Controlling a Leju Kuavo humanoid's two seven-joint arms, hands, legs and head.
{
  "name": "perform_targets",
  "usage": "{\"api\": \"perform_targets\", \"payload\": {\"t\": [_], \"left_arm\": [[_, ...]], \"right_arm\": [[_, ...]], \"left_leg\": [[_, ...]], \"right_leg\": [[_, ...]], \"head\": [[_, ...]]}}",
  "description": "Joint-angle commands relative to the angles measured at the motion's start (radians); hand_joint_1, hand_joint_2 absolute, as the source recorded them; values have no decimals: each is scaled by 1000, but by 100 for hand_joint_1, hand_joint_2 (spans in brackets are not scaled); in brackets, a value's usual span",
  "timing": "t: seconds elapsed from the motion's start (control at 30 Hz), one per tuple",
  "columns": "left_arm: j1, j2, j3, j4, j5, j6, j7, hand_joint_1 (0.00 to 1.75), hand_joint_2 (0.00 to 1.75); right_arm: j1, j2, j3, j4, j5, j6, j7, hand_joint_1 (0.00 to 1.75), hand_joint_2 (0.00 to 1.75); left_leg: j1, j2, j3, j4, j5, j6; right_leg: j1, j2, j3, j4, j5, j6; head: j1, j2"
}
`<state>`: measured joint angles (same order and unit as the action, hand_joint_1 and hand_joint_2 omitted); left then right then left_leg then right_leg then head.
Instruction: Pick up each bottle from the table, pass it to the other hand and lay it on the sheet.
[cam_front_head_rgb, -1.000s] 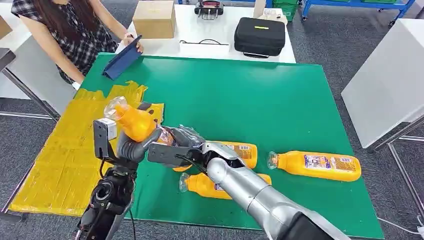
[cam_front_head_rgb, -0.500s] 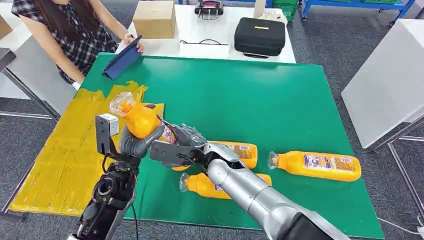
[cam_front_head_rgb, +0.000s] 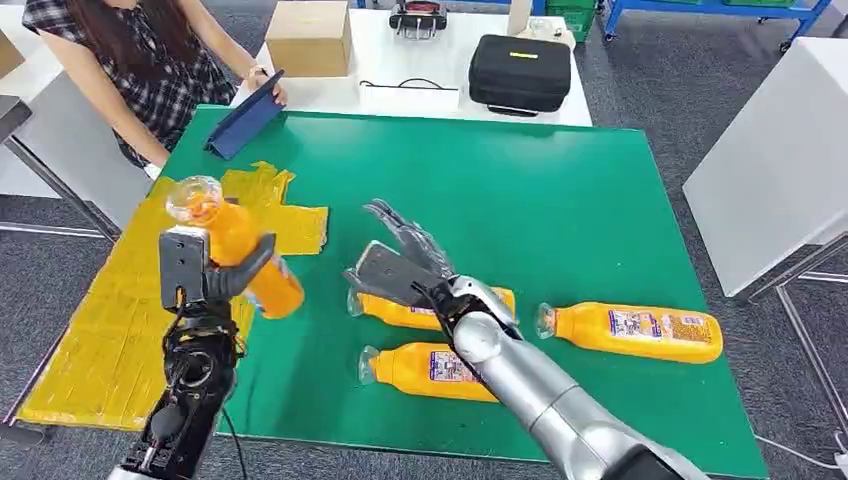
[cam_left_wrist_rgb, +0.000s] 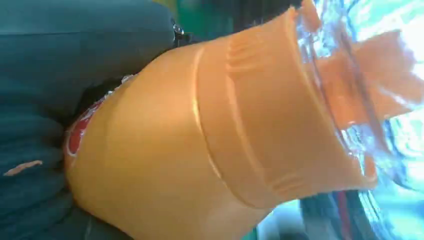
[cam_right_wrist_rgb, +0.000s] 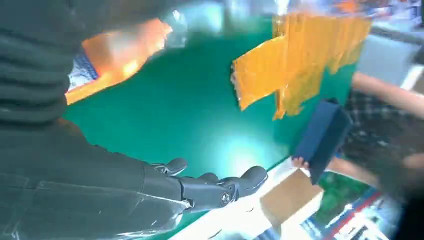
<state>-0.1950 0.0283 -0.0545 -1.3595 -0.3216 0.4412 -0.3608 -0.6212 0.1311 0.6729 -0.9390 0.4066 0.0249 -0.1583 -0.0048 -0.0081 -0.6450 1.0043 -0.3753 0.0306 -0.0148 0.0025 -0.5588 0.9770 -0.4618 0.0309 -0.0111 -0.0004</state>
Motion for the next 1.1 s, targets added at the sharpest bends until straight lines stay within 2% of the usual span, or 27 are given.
{"api": "perform_targets", "payload": {"t": [0.03,0.13,0.17,0.23,0.27,0.37,0.47,0.63,0.67,0.77,1.0,1.1], "left_arm": [[-21,127,144,336,-599,223,169,175,175],[-24,120,159,365,-608,233,155,175,175],[-32,125,150,389,-656,234,182,175,175],[-54,139,141,480,-801,205,275,175,175],[-71,142,138,535,-850,200,298,175,175],[-122,147,131,750,-890,172,277,175,175],[-154,139,107,875,-932,135,276,175,175],[-161,135,106,882,-934,136,279,175,175],[-161,135,106,882,-934,136,279,175,175],[-168,130,91,912,-940,82,243,175,175],[-149,108,70,920,-881,13,37,175,175],[-143,100,63,911,-877,15,21,175,175]], "right_arm": [[194,-199,6,-304,0,86,-33,0,0],[211,-204,10,-314,0,85,-32,0,0],[209,-206,17,-316,3,92,-32,0,0],[233,-227,40,-341,15,129,-32,0,0],[244,-239,53,-352,23,136,-29,0,175],[276,-284,104,-363,66,155,-19,0,175],[304,-313,110,-367,95,146,-6,0,175],[305,-314,106,-375,94,145,-6,0,175],[305,-314,106,-375,94,145,-6,0,175],[306,-333,107,-384,132,142,25,0,175],[316,-394,78,-380,193,133,72,0,175],[319,-402,66,-382,194,130,74,0,175]], "left_leg": [[1,-1,11,-4,-3,-3],[0,-3,7,-3,-2,-2],[0,-1,3,-1,-1,-1],[1,-1,6,-1,-3,-3],[0,-1,3,-2,-2,-2],[0,-3,5,-3,-2,-3],[0,-4,7,-4,-2,-3],[-2,0,5,-2,-2,-2],[-1,1,8,-2,-3,-3],[-1,1,5,-1,-3,-3],[-2,-2,10,-2,-3,-3],[-1,-3,15,-3,-3,-4]], "right_leg": [[1,-2,12,-6,-3,-2],[0,-3,8,-3,-2,-2],[0,-1,4,-2,-2,-1],[1,-2,7,-2,-3,-2],[0,-1,4,-2,-2,-2],[0,-4,6,-3,-2,-2],[0,-4,8,-4,-3,-2],[-2,0,6,-2,-2,-1],[-1,1,9,-2,-2,-2],[-1,1,4,-1,-2,-1],[-1,-2,9,-2,-3,-1],[-1,-2,7,-3,-4,-1]], "head": [[0,0],[0,0],[0,0],[0,0],[0,0],[0,0],[1,0],[0,0],[0,0],[0,0],[0,0],[0,0]]}}
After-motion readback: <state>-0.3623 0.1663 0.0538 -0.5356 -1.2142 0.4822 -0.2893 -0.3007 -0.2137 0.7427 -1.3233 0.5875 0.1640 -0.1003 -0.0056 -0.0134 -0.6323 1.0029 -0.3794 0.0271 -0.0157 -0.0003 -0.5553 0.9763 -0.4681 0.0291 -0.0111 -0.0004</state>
